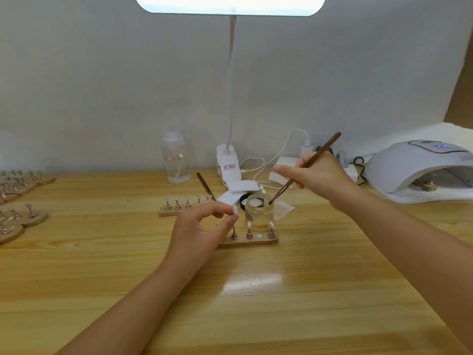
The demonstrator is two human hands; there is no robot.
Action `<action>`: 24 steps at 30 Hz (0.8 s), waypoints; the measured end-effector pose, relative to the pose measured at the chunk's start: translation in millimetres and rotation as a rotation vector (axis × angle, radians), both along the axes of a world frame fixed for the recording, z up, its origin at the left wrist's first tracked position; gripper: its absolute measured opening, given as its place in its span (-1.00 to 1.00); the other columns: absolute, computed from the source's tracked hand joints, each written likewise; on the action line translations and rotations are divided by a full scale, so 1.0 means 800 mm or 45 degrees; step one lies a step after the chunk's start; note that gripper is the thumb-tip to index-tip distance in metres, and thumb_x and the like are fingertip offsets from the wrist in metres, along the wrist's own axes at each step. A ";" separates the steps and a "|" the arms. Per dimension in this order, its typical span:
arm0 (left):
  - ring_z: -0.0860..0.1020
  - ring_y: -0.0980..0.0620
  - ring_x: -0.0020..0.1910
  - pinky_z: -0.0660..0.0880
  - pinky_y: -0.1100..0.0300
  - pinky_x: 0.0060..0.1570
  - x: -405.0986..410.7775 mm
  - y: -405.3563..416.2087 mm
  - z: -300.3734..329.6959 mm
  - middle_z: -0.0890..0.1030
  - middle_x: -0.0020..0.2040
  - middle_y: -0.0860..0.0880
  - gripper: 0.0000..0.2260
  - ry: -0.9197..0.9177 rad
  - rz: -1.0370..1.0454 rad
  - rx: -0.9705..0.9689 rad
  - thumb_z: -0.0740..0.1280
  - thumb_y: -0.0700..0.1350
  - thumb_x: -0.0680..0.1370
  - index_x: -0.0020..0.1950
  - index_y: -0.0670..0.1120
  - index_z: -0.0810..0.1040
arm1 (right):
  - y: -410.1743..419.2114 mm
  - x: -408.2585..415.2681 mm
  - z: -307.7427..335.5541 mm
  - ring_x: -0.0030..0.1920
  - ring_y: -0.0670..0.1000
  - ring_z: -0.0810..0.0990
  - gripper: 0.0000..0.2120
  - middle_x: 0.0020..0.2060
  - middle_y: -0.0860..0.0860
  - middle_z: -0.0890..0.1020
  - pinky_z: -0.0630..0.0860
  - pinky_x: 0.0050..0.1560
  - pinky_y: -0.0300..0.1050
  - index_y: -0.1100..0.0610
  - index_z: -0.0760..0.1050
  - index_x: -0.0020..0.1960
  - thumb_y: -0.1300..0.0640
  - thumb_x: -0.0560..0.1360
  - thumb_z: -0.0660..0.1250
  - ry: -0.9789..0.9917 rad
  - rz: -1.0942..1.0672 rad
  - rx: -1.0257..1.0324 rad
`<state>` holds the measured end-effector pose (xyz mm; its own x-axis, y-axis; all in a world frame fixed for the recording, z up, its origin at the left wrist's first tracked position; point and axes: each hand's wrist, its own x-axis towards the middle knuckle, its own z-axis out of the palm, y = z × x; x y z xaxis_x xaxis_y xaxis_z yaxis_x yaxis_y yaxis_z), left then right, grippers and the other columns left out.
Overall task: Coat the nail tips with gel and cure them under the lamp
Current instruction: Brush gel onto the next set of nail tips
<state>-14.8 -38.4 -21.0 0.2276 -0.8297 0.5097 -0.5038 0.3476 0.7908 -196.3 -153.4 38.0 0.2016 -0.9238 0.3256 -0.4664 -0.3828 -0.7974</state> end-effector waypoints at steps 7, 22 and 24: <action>0.55 0.29 -0.18 0.51 0.25 -0.09 0.000 -0.001 -0.001 0.64 -0.23 0.19 -0.84 0.025 0.021 0.010 0.43 -0.22 0.40 -0.22 0.07 0.62 | 0.009 -0.007 0.006 -0.59 -0.25 0.42 -0.61 -0.66 -0.08 0.49 0.35 -0.29 -0.23 0.13 0.40 -0.44 -0.06 0.45 0.36 -0.157 -0.040 -0.046; 0.57 0.17 -0.12 0.45 0.38 -0.04 0.000 -0.001 -0.001 0.64 -0.18 0.09 -0.79 -0.027 0.005 -0.058 0.41 -0.29 0.40 -0.17 0.05 0.63 | 0.087 0.033 -0.067 -0.37 -0.23 0.56 -0.70 -0.41 -0.14 0.58 0.43 -0.27 -0.42 0.06 0.57 -0.24 0.02 0.52 0.13 -0.412 0.281 -0.678; 0.56 0.17 -0.12 0.40 0.46 -0.04 -0.001 -0.003 -0.001 0.64 -0.18 0.06 -0.82 -0.032 0.003 -0.054 0.41 -0.29 0.40 -0.16 0.00 0.64 | 0.088 0.034 -0.069 -0.39 -0.18 0.56 -0.64 -0.46 -0.09 0.58 0.44 -0.28 -0.40 0.12 0.58 -0.29 0.02 0.53 0.11 -0.454 0.272 -0.679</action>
<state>-15.4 -40.6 -22.2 0.2164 -0.8067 0.5499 -0.5241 0.3792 0.7626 -169.0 -83.4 -17.5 0.1577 -0.5703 0.8062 -0.0806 -0.8211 -0.5651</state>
